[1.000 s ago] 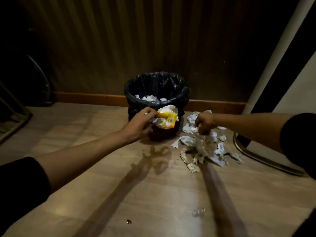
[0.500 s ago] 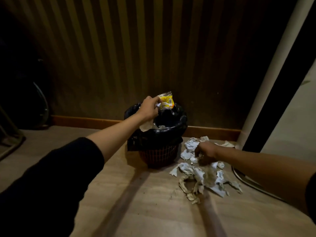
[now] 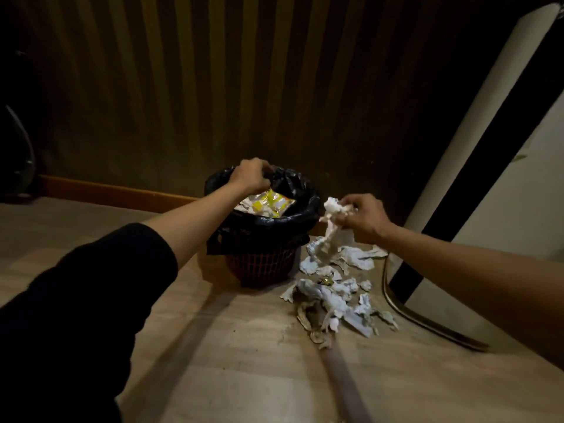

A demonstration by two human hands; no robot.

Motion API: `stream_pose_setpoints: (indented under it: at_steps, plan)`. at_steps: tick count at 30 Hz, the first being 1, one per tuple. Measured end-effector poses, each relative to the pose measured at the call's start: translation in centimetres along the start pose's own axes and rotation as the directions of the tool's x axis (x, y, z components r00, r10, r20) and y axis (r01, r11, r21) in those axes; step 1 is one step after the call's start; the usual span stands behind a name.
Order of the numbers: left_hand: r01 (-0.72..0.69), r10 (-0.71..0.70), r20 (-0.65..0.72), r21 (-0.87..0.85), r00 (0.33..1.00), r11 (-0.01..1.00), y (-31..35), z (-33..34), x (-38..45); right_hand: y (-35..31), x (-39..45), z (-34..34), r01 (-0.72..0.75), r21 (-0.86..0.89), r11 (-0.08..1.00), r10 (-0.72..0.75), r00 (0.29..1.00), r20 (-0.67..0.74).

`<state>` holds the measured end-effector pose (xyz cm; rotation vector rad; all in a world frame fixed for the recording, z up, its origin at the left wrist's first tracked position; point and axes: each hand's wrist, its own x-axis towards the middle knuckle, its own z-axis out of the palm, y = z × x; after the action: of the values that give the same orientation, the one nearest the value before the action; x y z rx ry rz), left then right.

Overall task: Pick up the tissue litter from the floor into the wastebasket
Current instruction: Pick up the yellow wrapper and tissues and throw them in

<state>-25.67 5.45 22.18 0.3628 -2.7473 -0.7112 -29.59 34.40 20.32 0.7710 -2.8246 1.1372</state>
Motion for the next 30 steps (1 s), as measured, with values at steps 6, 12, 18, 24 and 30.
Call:
stream_pose_setpoints:
  at_steps: [6, 12, 18, 24, 30]
  plan:
    - [0.006, -0.011, -0.139, -0.035, 0.990, 0.999, -2.1, -1.4, -1.9, -5.7, 3.1, 0.4, 0.046, 0.256, 0.966, 0.005, 0.980, -0.198]
    - [-0.019, 0.017, -0.415, -0.002, 0.910, 1.000, -3.5, -2.1, -4.7, -10.7, 5.7, 2.2, 0.058, 0.334, 0.941, 0.077, 0.922, -0.378]
    - [-0.017, 0.042, -0.360, 0.071, 0.932, 0.997, -4.6, -1.7, -6.2, -11.2, 7.9, 4.3, -0.109, 0.594, 0.797, 0.271, 0.943, -0.191]
    - [-0.119, 0.184, -0.261, 0.248, 0.948, 0.962, -3.7, -1.6, -8.3, -10.2, 8.0, 4.9, -0.232, 0.650, 0.724, 0.177, 0.973, 0.150]
    - [-0.229, 0.301, -0.161, 0.355, 0.940, 0.906, -2.2, -0.5, -10.2, -7.5, 8.6, 3.3, -0.202, 0.642, 0.739, 0.202, 0.977, 0.075]
